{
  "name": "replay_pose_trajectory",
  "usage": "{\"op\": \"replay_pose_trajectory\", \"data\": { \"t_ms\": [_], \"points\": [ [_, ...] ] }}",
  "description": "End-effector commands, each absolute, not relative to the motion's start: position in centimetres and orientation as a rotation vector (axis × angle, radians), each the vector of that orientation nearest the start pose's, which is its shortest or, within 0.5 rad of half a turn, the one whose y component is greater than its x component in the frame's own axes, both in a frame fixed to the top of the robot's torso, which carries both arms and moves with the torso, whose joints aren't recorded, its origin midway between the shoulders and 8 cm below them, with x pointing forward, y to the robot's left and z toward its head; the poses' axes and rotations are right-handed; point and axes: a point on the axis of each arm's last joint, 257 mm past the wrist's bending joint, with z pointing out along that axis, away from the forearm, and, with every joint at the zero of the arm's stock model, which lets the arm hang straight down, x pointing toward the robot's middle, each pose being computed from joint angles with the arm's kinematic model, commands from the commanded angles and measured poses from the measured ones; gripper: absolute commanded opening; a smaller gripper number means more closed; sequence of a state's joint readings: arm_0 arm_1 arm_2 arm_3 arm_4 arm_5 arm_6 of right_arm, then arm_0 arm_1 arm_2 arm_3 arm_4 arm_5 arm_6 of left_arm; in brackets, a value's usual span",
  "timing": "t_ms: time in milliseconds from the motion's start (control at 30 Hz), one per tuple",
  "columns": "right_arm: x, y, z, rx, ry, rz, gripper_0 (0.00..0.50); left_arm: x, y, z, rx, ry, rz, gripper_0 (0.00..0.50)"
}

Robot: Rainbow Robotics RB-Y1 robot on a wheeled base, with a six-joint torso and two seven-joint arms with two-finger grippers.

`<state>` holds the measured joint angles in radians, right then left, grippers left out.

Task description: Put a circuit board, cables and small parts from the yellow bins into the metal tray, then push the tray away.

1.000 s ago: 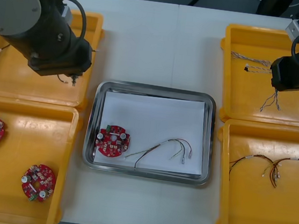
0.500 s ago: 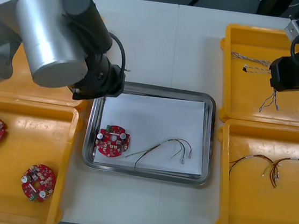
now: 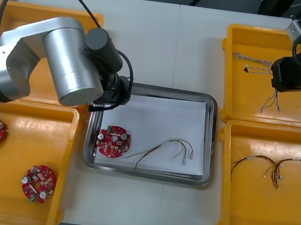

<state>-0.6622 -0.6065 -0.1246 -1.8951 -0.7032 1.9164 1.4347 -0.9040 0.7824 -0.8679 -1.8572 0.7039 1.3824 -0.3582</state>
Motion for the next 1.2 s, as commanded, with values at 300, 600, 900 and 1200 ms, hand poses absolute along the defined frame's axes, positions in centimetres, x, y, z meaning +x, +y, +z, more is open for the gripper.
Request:
{"op": "replay_pose_trajectory", "data": {
  "t_ms": [300,600,900,1200],
  "points": [
    [49.0,-28.1,-7.7,-0.243,2.496,0.074,0.0,51.0,9.1,-22.2,-0.105,2.51,-0.169,0.0],
    [48.9,-28.0,-7.7,-0.247,2.497,0.082,0.0,51.5,9.7,-23.6,-0.112,2.508,-0.123,0.0],
    [48.8,-27.8,-7.7,-0.255,2.499,0.092,0.0,52.0,9.7,-23.7,-0.127,2.499,-0.133,0.016],
    [48.8,-27.2,-7.9,-0.263,2.5,0.11,0.0,51.9,9.3,-23.3,-0.127,2.492,-0.147,0.48]
  ]
}}
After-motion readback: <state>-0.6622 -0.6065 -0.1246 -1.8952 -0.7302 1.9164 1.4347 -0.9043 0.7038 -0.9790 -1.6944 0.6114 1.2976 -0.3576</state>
